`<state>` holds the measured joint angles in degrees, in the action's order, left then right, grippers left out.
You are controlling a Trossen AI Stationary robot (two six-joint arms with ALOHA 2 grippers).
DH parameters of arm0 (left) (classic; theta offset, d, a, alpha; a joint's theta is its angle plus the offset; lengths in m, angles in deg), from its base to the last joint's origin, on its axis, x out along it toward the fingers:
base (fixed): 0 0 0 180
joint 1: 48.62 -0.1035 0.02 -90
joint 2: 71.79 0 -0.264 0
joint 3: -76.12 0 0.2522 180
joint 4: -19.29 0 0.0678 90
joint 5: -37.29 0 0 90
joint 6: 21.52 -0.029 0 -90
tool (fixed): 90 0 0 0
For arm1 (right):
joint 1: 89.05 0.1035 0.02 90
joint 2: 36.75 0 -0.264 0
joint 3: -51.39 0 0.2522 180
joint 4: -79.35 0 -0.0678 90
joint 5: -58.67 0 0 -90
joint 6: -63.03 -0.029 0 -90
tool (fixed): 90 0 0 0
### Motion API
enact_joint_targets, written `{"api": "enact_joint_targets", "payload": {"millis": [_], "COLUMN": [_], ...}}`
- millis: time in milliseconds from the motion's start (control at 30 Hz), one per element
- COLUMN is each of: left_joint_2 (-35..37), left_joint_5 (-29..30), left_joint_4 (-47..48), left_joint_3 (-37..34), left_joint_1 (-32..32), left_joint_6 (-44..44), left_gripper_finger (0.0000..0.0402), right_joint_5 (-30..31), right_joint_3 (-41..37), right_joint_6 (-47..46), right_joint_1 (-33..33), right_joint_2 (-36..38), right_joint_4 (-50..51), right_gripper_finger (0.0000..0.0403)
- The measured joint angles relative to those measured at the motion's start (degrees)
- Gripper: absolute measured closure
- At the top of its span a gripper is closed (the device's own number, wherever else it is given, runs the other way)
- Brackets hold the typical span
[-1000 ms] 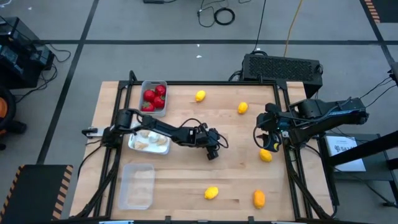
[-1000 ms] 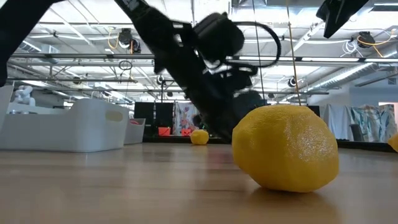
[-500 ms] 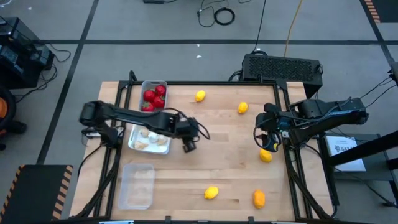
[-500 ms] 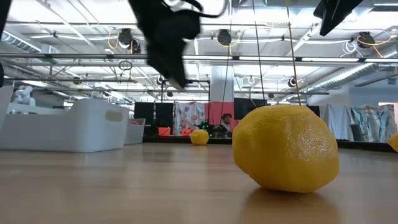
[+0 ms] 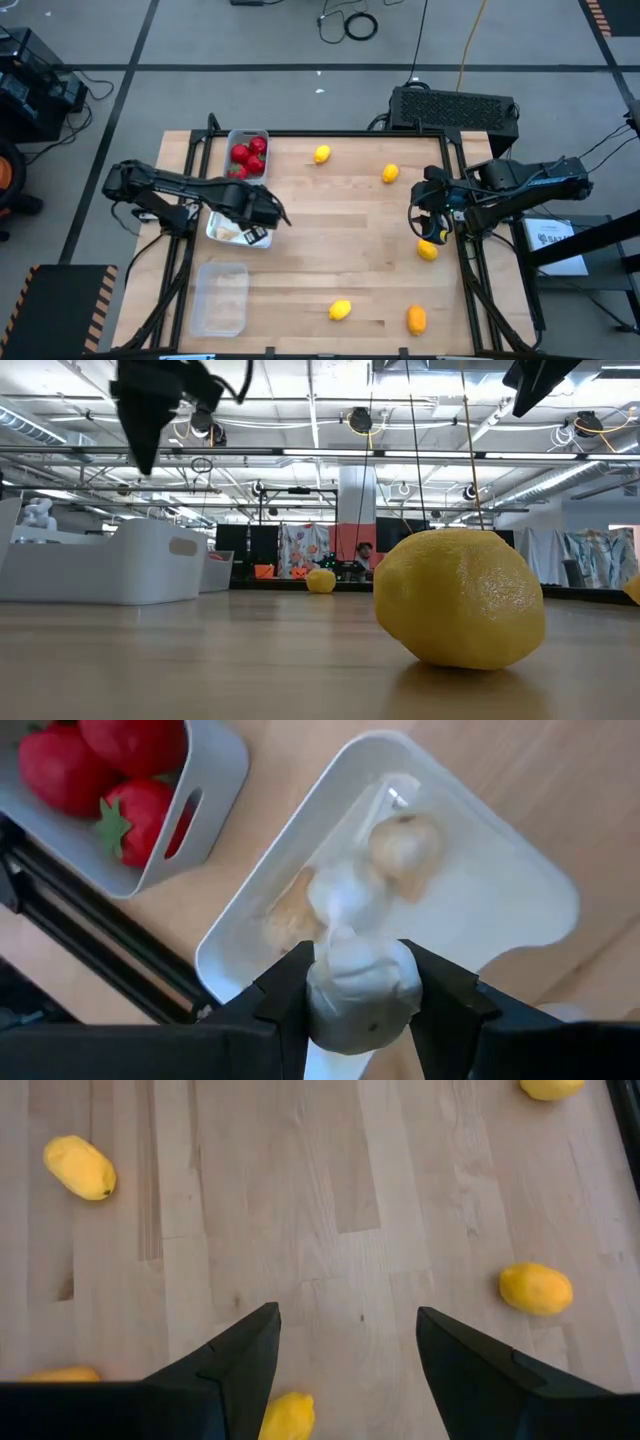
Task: Sort produce into baskets
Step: Put the white garlic into the white bin, then put the yellow lemon into the transparent bin
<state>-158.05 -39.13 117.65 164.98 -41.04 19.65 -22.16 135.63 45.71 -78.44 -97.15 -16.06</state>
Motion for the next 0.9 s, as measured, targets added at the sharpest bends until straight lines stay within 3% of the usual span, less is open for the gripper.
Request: {"api": "enact_joint_targets", "payload": {"millis": [333,533,900], "left_joint_2": [0.3,0.3,0.3], "left_joint_5": [-4.9,-4.6,-5.8], "left_joint_4": [-0.7,-3.1,-5.0], "left_joint_3": [-8.3,-11.3,-11.5], "left_joint_1": [-0.1,0.1,0.1], "left_joint_6": [-2.5,-2.5,-2.8], "left_gripper_finger": [0.0263,0.0257,0.0167], "right_joint_5": [0.0,0.0,0.0], "right_joint_3": [0.0,0.0,0.0], "right_joint_6": [-0.5,-0.5,-0.5], "right_joint_1": [0.0,0.0,0.0], "right_joint_2": [0.0,0.0,0.0], "right_joint_4": [-0.3,-0.3,-0.3], "right_gripper_finger": [0.0177,0.0177,0.0177]}}
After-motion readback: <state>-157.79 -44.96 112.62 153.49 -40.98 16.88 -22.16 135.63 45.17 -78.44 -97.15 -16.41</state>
